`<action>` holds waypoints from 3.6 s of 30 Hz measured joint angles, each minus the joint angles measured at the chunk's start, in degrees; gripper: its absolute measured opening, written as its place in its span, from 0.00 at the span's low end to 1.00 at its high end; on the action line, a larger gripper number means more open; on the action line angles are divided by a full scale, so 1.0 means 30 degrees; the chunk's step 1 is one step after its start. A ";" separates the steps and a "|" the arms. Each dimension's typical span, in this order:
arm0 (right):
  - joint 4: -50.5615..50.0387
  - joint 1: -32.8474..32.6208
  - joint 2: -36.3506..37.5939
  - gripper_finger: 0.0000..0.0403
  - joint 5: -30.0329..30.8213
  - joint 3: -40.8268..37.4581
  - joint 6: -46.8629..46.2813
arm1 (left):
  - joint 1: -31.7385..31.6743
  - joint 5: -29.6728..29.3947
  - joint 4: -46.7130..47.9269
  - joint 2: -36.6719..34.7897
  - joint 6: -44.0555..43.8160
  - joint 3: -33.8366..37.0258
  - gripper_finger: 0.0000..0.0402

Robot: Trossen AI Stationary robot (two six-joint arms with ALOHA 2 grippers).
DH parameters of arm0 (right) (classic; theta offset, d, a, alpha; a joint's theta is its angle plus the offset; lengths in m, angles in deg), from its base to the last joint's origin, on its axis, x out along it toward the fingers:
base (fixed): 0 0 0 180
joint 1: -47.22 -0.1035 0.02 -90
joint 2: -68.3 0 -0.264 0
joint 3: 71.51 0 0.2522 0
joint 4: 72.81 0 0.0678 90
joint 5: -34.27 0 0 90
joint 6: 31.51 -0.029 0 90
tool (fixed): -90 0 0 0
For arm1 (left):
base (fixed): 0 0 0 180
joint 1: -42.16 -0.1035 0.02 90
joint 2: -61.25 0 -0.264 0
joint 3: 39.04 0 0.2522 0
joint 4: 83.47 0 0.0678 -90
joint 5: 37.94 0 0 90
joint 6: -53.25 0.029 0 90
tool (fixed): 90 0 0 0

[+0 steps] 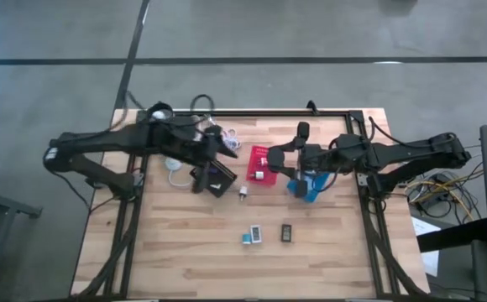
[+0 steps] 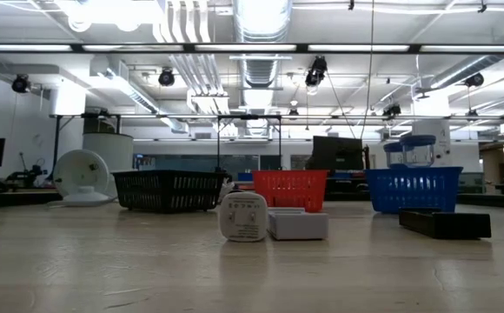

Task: Pick & Place Office items
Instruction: Put the black hourglass into the blue basket

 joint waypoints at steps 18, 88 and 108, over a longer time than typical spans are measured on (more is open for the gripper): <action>-0.0519 -0.0011 0.0542 0.46 -0.0015 -0.0043 -0.0334 | 0.0242 -0.1274 -0.0991 -1.3522 -0.1013 1.0443 0.03; 0.1161 -0.0011 2.2413 0.46 -0.0027 -1.7881 -0.4028 | 0.0249 -0.4618 -1.1867 -2.2980 -0.0466 2.6351 0.03; 0.2637 -0.0011 2.2407 0.46 0.0639 -1.9508 -0.3564 | 0.0249 -0.4618 -1.2337 -2.2980 0.0142 2.6344 0.03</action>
